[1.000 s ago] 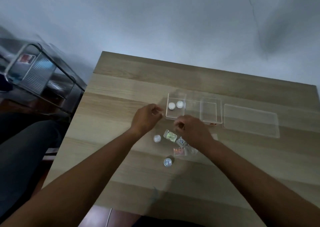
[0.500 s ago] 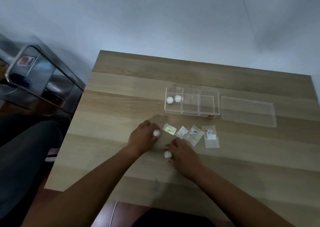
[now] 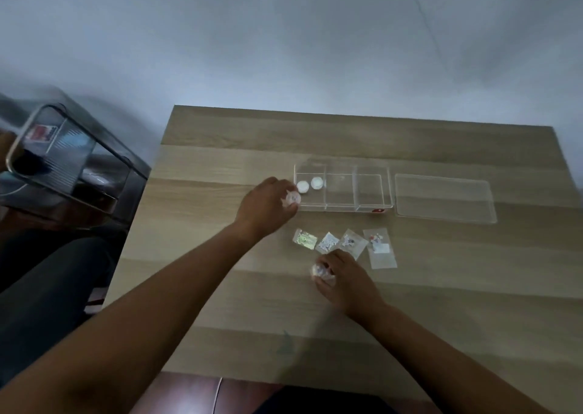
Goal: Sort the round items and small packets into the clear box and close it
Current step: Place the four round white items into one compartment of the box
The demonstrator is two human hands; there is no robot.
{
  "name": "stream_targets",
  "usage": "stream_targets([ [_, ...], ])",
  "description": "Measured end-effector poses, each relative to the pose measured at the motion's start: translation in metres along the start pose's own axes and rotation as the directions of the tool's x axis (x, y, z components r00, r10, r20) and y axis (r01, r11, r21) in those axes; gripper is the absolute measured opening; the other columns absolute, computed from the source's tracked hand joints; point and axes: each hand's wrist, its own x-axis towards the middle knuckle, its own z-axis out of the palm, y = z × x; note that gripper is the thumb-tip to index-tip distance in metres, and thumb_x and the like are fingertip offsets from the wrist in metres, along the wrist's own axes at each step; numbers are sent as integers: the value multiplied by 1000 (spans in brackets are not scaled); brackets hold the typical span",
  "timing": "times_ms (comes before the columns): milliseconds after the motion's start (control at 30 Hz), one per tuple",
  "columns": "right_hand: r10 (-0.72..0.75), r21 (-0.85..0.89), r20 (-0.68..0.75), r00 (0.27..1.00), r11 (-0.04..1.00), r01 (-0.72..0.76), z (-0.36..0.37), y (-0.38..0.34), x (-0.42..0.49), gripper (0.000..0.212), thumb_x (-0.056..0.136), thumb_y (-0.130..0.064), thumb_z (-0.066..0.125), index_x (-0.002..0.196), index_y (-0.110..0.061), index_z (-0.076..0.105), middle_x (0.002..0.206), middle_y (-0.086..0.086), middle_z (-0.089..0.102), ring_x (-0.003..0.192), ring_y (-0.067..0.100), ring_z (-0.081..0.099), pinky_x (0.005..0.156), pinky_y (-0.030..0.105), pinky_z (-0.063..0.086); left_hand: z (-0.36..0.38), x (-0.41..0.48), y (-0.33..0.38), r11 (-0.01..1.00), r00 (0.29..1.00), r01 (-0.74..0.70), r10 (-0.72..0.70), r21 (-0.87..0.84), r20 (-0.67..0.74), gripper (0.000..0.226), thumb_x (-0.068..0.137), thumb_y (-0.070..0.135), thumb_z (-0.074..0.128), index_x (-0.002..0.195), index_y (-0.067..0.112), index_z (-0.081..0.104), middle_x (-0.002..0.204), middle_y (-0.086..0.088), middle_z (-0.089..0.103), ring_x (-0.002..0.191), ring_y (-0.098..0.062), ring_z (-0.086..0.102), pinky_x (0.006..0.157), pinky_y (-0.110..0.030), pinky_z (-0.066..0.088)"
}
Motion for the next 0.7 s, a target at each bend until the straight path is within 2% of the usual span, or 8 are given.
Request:
stream_targets([
  [100, 20, 20, -47, 999, 1000, -20, -5, 3, -2, 26, 82, -31, 68, 101, -15, 60, 99, 3, 60, 87, 16, 53, 74, 29, 48, -5, 31, 10, 991, 994, -40, 26, 130, 104, 32, 85, 34, 64, 116, 26, 65, 112, -4, 67, 101, -24, 64, 86, -35, 52],
  [167, 48, 16, -63, 997, 999, -47, -9, 7, -4, 29, 81, -31, 68, 103, -14, 60, 102, 5, 60, 89, 17, 54, 74, 29, 48, -3, 50, 16, 971, 981, -78, 35, 224, 189, 32, 85, 36, 63, 116, 29, 66, 119, -2, 66, 109, -24, 63, 88, -36, 50],
  [267, 78, 16, -93, 993, 997, -77, -13, 11, -8, 31, 81, -27, 69, 107, -12, 62, 105, 7, 62, 92, 20, 57, 75, 28, 48, 3, 71, 27, 910, 959, -159, 50, 382, 280, 30, 84, 40, 63, 113, 32, 69, 120, 0, 66, 111, -24, 63, 83, -33, 47],
  [367, 123, 37, -139, 983, 992, -119, -18, 14, -9, 27, 80, -26, 70, 103, -14, 63, 102, 5, 62, 90, 20, 57, 71, 23, 40, 9, 80, 35, 809, 925, -285, 93, 514, 367, 27, 82, 34, 64, 108, 30, 71, 112, -4, 68, 103, -28, 66, 78, -33, 48],
  [433, 150, 61, -166, 975, 988, -142, -21, 16, -9, 25, 79, -25, 71, 100, -15, 62, 100, 4, 62, 88, 19, 57, 71, 23, 38, 13, 80, 36, 746, 896, -373, 135, 552, 423, 27, 82, 31, 64, 108, 33, 70, 109, -6, 69, 101, -31, 66, 74, -32, 46],
  [533, 167, 70, -216, 962, 985, -155, -26, 20, -8, 22, 78, -24, 71, 96, -16, 62, 97, 3, 62, 86, 18, 57, 70, 22, 36, 15, 81, 35, 703, 873, -424, 150, 571, 463, 21, 82, 29, 64, 102, 34, 68, 103, -5, 72, 101, -29, 65, 67, -30, 41],
  [700, 152, 56, -252, 956, 988, -143, -32, 23, 1, 22, 77, -23, 72, 95, -16, 62, 93, 1, 59, 85, 17, 57, 69, 21, 38, 14, 83, 31, 666, 870, -437, 142, 604, 472, 24, 87, 31, 62, 109, 31, 70, 105, -3, 74, 103, -25, 65, 74, -32, 48],
])
